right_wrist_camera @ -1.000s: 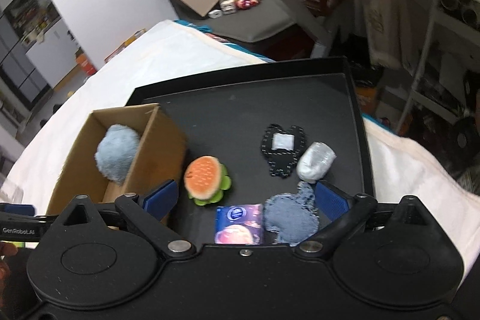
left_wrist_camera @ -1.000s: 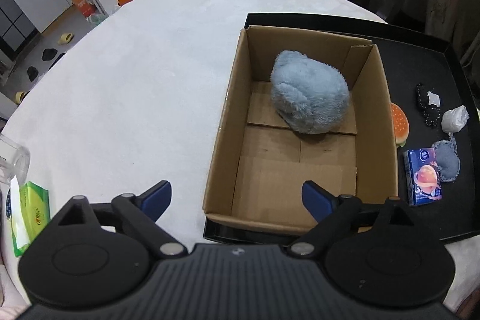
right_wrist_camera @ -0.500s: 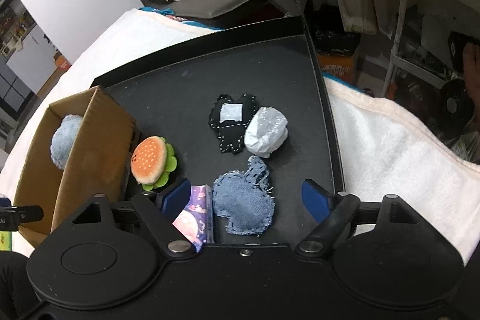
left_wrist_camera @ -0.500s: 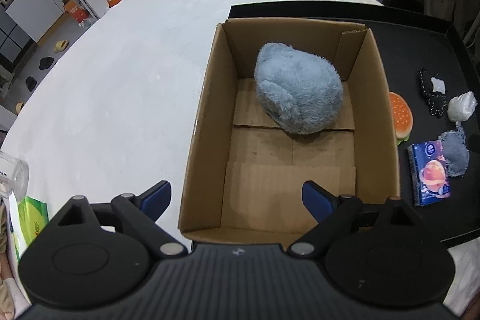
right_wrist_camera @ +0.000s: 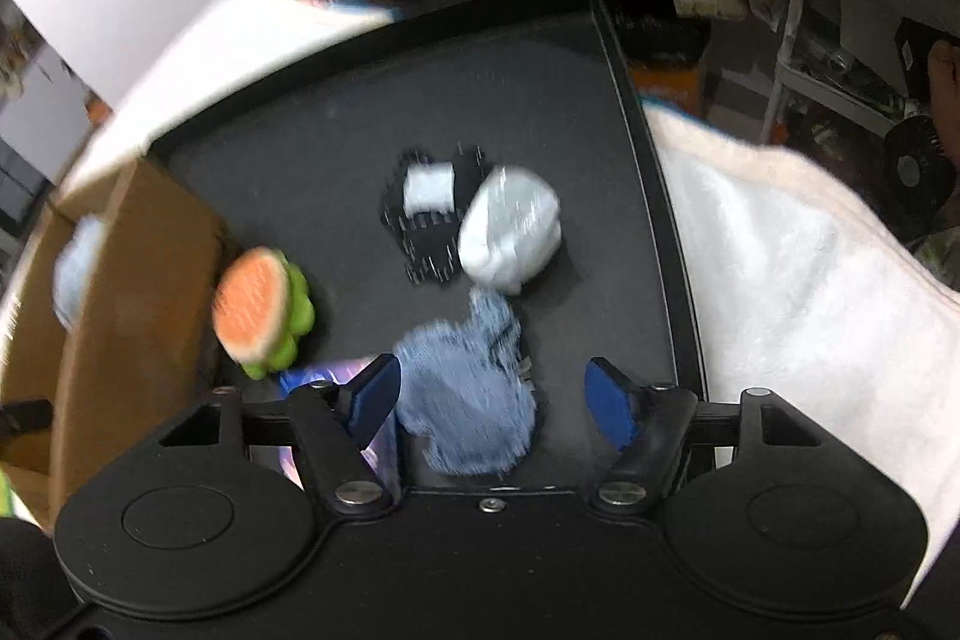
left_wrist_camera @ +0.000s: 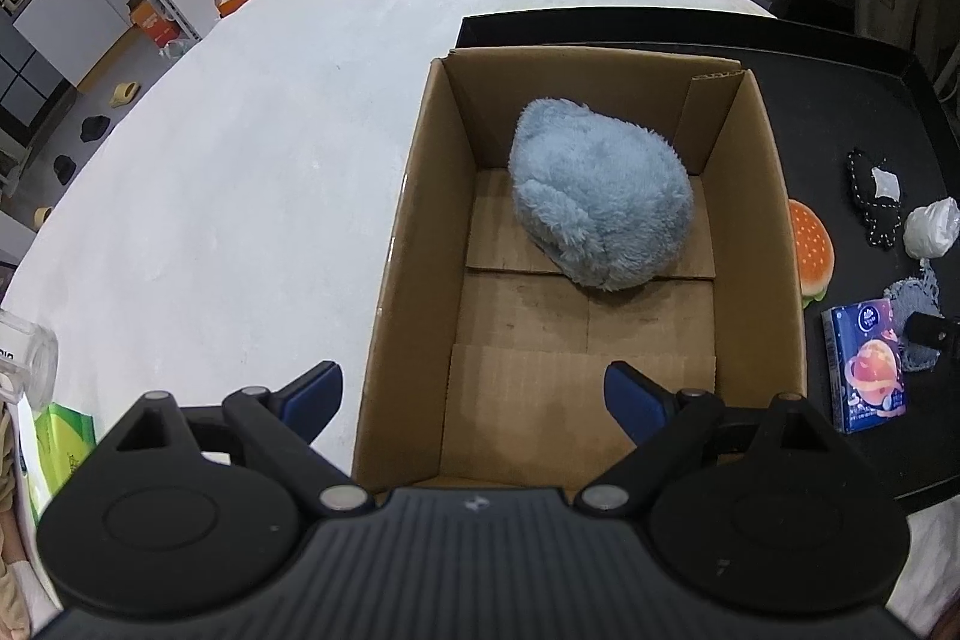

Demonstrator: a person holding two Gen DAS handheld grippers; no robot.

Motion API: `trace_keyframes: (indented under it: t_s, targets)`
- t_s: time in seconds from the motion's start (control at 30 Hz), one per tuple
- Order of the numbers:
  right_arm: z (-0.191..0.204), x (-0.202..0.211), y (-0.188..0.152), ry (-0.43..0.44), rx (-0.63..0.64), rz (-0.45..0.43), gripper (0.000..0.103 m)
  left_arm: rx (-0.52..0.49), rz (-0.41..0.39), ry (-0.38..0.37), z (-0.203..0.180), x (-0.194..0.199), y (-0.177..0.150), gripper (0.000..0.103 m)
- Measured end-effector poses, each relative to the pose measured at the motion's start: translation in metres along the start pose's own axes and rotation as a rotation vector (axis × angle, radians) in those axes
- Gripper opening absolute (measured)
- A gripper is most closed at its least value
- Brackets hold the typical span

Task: Organize soft objects
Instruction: 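Move the right gripper back to the tray and grasp the denim fabric piece, then carry the denim piece with the right gripper and release it into the box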

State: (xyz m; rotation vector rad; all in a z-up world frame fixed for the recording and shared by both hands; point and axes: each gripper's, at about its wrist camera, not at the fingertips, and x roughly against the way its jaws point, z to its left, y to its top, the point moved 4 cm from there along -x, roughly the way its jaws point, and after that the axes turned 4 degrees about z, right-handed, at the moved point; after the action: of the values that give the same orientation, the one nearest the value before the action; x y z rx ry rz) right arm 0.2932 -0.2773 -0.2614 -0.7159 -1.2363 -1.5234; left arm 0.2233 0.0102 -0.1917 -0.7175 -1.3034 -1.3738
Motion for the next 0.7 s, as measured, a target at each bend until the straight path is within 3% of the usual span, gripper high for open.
trace_keyframes:
  t_s: [0.03, 0.1, 0.27, 0.7]
  targets:
    - [0.002, -0.003, -0.003, -0.012, 0.014, 0.019, 0.056, -0.001, 0.000, -0.002, 0.000, 0.000, 0.000, 0.093]
    - [0.007, -0.002, -0.005, -0.036, 0.056, 0.005, 0.036, 0.003, 0.003, -0.006, 0.001, -0.001, -0.001, 0.093]
    - [0.005, 0.004, -0.004, -0.027, 0.031, -0.017, 0.024, 0.014, 0.000, -0.020, 0.006, 0.001, -0.004, 0.093]
    - [0.016, 0.050, 0.010, -0.021, 0.020, -0.165, 0.023, 0.020, -0.044, -0.077, 0.023, 0.008, -0.009, 0.093]
